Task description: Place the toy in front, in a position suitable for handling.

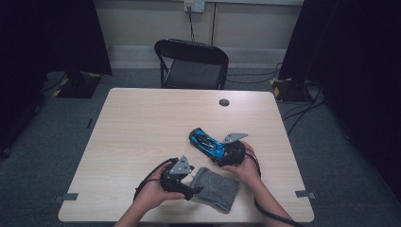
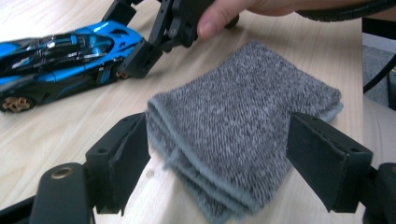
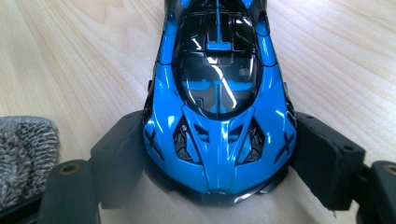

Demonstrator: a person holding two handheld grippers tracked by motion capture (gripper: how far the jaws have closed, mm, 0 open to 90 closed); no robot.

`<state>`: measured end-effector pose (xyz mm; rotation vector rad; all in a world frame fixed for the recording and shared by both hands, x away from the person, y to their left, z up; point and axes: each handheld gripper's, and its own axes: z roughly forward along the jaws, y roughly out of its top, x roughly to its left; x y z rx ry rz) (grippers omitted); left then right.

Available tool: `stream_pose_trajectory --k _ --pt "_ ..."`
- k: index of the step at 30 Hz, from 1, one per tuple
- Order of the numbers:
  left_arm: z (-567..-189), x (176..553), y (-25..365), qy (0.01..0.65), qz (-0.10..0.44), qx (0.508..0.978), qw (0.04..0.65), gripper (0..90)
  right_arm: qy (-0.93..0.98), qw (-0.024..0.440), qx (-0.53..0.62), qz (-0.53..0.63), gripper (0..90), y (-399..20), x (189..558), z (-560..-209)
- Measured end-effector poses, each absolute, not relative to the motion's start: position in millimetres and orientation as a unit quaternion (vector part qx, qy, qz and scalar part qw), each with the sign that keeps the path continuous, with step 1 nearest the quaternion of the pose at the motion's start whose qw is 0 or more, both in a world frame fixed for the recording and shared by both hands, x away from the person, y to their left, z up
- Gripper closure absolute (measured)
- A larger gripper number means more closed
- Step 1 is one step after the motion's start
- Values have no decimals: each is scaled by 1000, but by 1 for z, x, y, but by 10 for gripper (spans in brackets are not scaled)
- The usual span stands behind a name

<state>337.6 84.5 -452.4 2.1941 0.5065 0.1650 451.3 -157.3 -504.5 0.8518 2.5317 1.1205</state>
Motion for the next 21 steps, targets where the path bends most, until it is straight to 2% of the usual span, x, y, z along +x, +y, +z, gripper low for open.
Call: stream_pose_trajectory --k 3,5,10,16,21 --pt "-453 342 76 206 59 878 429 198 867 122 292 384 215 -157 451 -505" --pt "-454 343 69 202 50 875 437 190 875 117 283 376 106 -156 451 -505" --pt "-458 345 48 194 24 871 452 187 876 115 283 374 104 -155 449 -505" --pt "-463 346 32 174 18 882 438 206 873 118 291 374 111 -156 450 -505" --pt "-464 346 29 170 18 882 439 207 866 125 303 377 159 -157 450 -505"
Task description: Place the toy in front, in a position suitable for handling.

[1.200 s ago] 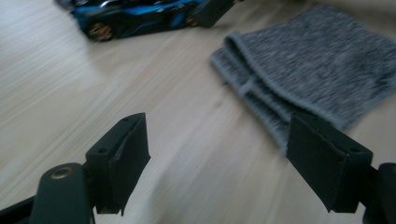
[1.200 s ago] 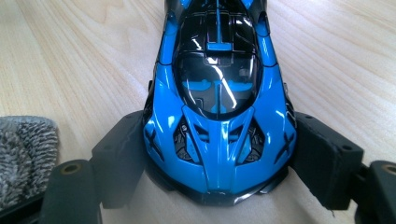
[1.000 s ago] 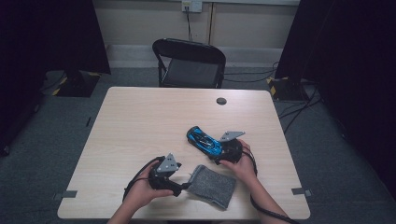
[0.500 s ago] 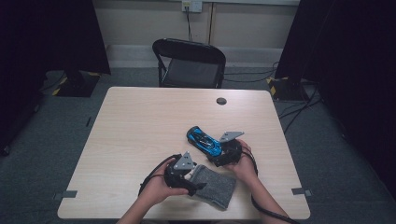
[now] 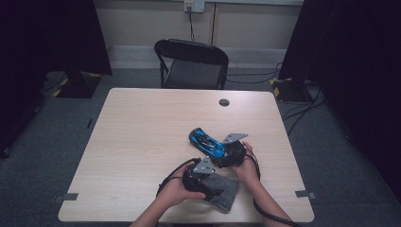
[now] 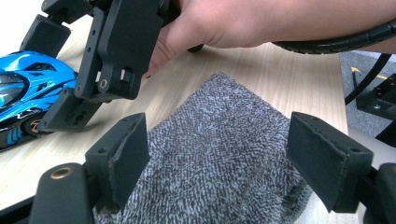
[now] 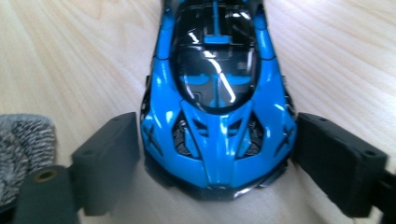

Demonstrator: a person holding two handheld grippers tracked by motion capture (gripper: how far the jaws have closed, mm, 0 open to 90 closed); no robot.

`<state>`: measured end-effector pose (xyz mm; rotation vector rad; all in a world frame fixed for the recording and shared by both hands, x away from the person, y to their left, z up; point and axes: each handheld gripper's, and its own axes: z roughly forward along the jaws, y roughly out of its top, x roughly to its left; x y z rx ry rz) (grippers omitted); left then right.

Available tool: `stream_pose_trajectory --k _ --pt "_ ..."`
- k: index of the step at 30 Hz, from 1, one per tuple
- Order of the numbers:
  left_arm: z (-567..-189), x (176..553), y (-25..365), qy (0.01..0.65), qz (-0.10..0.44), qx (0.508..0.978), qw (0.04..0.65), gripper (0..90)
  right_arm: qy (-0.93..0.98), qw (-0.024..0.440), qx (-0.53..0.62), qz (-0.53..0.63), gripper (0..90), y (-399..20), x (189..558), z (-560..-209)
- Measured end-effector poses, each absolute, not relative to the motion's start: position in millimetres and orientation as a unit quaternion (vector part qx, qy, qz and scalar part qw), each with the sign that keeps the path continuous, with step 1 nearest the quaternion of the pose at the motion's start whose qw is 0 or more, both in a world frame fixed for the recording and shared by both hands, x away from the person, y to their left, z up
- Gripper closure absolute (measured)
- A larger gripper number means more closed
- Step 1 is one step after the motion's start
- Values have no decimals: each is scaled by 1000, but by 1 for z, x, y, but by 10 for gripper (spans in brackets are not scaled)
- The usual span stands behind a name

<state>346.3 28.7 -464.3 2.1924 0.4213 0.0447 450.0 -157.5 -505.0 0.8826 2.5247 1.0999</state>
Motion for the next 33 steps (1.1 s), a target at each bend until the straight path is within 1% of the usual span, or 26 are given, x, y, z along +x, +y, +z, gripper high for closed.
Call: stream_pose_trajectory --k 5,8,11,15,19,22,24,29,33 --pt "-463 347 27 161 25 889 429 207 867 125 302 377 164 -157 450 -505" --pt "-463 347 26 155 17 890 429 205 866 125 297 382 225 -158 449 -505" --pt "-465 348 25 147 8 889 433 178 865 126 297 383 234 -158 449 -505" --pt "-471 351 23 158 5 887 434 171 865 127 299 384 237 -158 448 -505" --pt "-473 352 23 146 6 890 432 253 864 128 299 384 237 -158 448 -505" --pt "-473 350 21 133 10 894 427 273 864 128 299 384 237 -158 448 -505" --pt "-472 349 19 124 8 894 430 313 864 128 299 384 237 -158 448 -505" --pt "-473 351 16 112 6 898 426 322 864 128 300 383 237 -158 448 -505" --pt "-481 350 17 101 -1 909 404 323 864 128 300 383 237 -158 448 -505"
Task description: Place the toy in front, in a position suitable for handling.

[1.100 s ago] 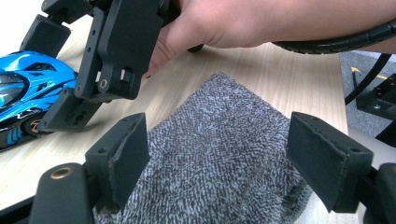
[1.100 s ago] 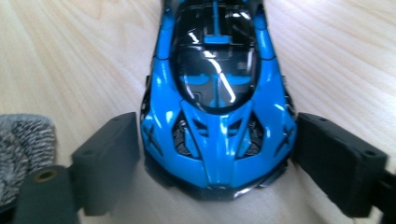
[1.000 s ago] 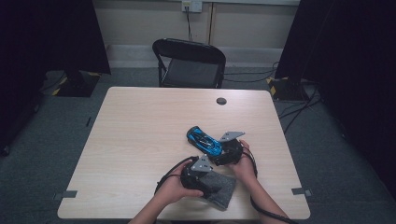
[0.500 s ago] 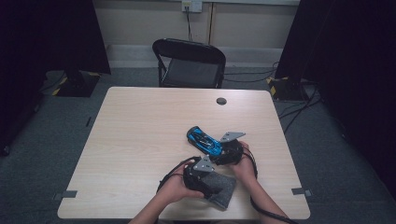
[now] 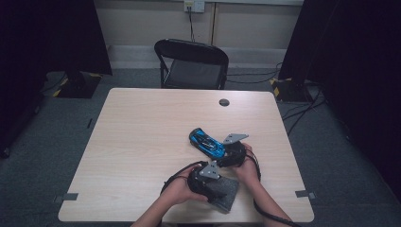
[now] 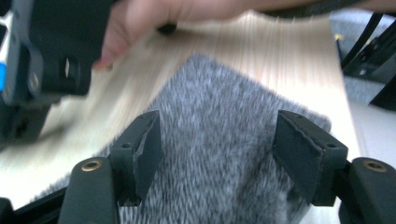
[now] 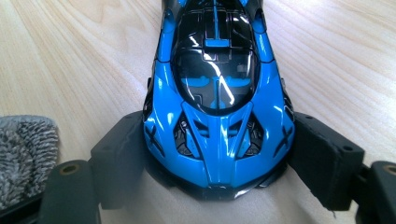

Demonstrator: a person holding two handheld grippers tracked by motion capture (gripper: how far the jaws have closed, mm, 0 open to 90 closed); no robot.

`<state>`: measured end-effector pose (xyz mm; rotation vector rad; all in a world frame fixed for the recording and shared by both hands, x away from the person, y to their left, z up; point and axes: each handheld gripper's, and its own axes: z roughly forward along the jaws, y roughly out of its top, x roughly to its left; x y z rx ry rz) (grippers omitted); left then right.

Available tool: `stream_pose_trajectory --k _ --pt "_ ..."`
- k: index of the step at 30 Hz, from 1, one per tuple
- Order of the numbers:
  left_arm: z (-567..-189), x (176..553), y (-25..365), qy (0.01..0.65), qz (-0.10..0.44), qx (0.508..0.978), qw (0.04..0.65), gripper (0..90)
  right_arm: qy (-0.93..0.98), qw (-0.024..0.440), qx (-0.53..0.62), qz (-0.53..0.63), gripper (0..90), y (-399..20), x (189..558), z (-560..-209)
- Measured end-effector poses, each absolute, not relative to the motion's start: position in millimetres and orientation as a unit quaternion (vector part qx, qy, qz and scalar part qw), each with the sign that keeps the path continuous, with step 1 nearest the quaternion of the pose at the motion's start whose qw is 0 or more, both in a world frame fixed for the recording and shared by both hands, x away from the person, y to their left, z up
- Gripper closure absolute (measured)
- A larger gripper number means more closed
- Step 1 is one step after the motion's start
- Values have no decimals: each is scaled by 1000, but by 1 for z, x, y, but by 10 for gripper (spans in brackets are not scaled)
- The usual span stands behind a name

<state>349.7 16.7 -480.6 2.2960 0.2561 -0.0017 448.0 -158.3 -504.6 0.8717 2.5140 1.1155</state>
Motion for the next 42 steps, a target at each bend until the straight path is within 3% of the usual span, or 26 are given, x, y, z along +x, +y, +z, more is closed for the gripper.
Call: stream_pose_trajectory --k 4,8,12,16,18,21,24,38,42 --pt "-490 349 21 90 -3 912 399 369 864 128 300 383 236 -158 448 -505" --pt "-490 349 21 88 -2 915 394 453 864 128 300 383 236 -158 448 -505" --pt "-487 349 21 99 -9 920 380 604 864 128 301 383 237 -158 447 -505" --pt "-485 348 20 108 -6 922 373 654 863 129 303 383 236 -159 447 -504" --pt "-485 347 20 110 -4 918 382 651 863 129 304 382 236 -159 446 -504" --pt "-482 347 24 126 11 911 392 482 863 129 305 382 236 -159 446 -504" --pt "-474 349 35 123 22 905 407 424 863 129 305 382 236 -159 446 -504" --pt "-493 350 61 129 21 906 402 345 863 129 305 382 236 -159 446 -504" --pt "-498 350 66 141 19 896 421 402 863 129 305 382 236 -159 446 -504"
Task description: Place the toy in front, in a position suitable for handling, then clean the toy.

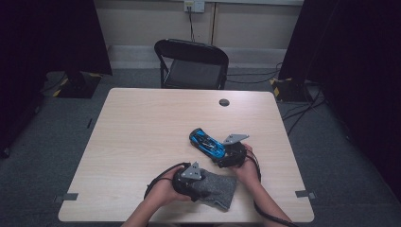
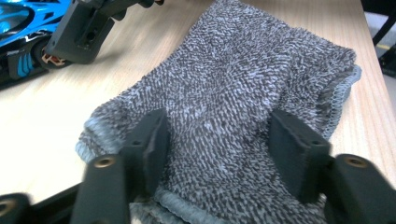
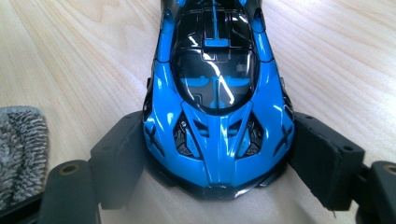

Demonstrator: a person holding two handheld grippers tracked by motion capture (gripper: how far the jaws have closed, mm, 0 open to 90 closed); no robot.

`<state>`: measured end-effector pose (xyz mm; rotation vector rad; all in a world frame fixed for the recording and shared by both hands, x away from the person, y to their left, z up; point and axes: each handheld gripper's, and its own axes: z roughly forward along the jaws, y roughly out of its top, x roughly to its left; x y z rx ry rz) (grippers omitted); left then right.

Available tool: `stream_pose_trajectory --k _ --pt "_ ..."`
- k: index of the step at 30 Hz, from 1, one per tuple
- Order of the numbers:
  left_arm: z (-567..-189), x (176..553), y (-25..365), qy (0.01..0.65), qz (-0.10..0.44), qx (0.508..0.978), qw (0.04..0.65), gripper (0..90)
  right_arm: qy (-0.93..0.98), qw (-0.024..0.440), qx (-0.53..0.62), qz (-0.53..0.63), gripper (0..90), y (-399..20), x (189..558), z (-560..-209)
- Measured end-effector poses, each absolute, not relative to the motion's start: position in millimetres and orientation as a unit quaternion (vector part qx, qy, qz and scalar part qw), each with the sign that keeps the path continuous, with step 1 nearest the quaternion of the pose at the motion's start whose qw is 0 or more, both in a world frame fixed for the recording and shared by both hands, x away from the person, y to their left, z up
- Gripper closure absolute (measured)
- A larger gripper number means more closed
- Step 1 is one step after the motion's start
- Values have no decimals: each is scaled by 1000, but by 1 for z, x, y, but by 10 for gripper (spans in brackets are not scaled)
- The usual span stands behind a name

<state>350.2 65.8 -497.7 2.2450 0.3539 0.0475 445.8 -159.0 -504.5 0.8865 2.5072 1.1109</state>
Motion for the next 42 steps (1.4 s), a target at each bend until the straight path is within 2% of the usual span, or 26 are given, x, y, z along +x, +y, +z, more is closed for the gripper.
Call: stream_pose_trajectory --k 3,5,7,9,14,26,42 --pt "-495 351 68 171 10 893 415 637 863 129 305 382 236 -159 446 -504" --pt "-493 352 67 189 8 893 407 721 863 130 305 382 235 -159 446 -504" --pt "-487 351 63 196 11 901 387 759 862 130 306 382 235 -159 445 -505" --pt "-478 352 62 203 15 905 373 774 862 130 306 382 234 -159 445 -505" --pt "-454 360 80 231 43 885 402 780 862 130 306 383 233 -159 446 -505" --pt "-438 376 102 261 55 868 418 778 862 129 306 382 233 -159 446 -504" --pt "-410 409 116 286 101 842 446 785 862 129 306 382 233 -159 446 -505"
